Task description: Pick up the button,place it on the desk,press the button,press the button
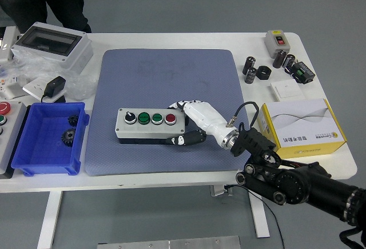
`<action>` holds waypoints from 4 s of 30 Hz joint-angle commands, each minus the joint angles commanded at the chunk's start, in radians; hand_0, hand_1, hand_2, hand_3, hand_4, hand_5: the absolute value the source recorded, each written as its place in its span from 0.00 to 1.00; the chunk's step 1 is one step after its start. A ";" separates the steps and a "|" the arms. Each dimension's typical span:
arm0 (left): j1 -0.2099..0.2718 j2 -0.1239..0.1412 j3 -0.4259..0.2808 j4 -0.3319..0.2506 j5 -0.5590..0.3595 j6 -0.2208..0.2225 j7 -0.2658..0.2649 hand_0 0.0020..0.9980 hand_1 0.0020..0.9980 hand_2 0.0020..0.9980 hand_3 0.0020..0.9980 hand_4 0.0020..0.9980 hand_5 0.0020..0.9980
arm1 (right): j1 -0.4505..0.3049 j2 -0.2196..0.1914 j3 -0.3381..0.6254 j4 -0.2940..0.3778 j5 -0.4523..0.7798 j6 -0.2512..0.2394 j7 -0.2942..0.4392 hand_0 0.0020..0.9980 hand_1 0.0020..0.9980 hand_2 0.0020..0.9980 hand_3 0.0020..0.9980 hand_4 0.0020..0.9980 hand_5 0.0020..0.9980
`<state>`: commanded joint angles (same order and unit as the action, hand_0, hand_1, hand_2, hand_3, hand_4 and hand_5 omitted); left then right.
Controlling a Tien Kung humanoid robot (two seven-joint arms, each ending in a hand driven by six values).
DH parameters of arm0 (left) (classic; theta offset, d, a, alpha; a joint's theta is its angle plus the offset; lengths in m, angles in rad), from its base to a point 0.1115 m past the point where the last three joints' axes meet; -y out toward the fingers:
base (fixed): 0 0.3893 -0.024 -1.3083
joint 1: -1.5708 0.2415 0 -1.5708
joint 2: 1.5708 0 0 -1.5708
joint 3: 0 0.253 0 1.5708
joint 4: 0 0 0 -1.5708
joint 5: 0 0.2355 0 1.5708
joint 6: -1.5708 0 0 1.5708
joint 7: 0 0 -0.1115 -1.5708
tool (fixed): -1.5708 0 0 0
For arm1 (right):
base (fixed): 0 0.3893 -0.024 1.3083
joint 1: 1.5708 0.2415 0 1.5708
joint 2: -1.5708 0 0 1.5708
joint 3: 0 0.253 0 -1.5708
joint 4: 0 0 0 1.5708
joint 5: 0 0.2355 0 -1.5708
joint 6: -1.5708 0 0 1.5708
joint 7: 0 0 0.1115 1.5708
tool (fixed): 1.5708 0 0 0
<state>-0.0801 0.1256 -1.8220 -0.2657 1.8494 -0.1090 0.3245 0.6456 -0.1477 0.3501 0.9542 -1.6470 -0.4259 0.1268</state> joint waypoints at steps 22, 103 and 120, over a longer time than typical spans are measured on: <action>0.004 0.000 -0.005 0.008 -0.001 -0.015 -0.024 0.66 0.59 0.52 0.59 0.48 0.08 | -0.002 -0.017 0.041 0.020 0.000 0.069 0.016 0.86 0.86 0.95 1.00 0.70 0.03; -0.002 0.034 -0.026 0.017 0.037 -0.037 -0.047 0.66 0.61 0.52 0.59 0.53 0.13 | 0.179 -0.165 -0.138 0.112 0.145 0.169 0.015 0.84 0.83 0.97 1.00 0.82 0.21; -0.013 0.044 -0.027 0.014 0.043 -0.041 -0.042 0.66 0.61 0.53 0.59 0.54 0.14 | 0.276 -0.083 -0.222 0.088 0.131 0.266 -0.034 0.88 0.87 0.99 1.00 0.81 0.19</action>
<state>-0.0933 0.1692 -1.8492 -0.2520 1.8921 -0.1501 0.2823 0.9212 -0.2305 0.1278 1.0421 -1.5158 -0.1599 0.0932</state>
